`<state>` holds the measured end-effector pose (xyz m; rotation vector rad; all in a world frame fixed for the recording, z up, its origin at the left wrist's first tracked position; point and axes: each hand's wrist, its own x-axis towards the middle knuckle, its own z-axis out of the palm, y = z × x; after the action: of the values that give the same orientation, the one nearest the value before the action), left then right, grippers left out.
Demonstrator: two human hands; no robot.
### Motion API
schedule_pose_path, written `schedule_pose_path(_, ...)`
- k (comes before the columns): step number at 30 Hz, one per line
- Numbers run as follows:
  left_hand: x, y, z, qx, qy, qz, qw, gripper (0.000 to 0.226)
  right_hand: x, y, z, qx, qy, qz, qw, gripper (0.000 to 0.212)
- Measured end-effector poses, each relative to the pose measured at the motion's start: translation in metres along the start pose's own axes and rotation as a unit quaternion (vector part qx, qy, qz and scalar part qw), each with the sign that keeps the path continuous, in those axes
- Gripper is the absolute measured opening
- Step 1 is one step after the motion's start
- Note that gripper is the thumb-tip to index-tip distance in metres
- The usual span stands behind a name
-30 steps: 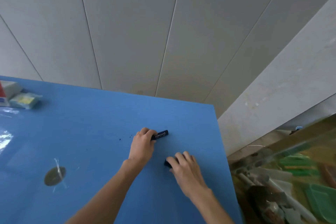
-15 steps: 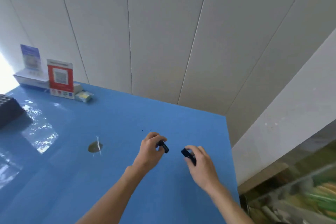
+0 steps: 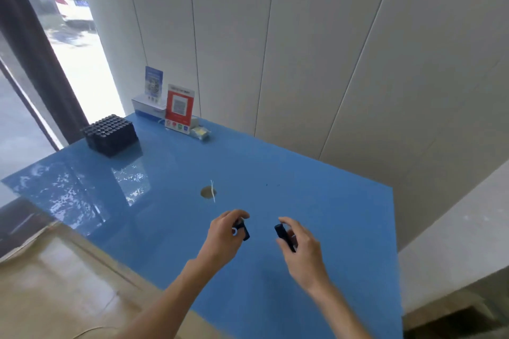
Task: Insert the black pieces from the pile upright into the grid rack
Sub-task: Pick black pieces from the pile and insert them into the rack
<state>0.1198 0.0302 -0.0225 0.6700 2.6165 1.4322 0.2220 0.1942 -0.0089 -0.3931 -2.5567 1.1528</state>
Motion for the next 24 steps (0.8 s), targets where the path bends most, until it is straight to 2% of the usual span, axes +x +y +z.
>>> schedule_pose_path(9, -0.01, -0.053, -0.096, -0.01, -0.014, -0.009, 1.0, 0.033, 0.015, -0.073, 0.074, 0.025, -0.033, -0.015, 0.999, 0.033)
schedule_pose_path(17, -0.005, -0.125, -0.248, 0.004, 0.064, -0.058, 0.996, 0.022, 0.045, -0.18, 0.177, 0.063, -0.05, -0.04, 0.996, 0.028)
schedule_pose_path(24, 0.0, -0.165, -0.319, 0.027, 0.077, -0.025, 0.996, 0.021, 0.063, -0.228, 0.243, 0.078, -0.062, -0.052, 0.994, 0.03)
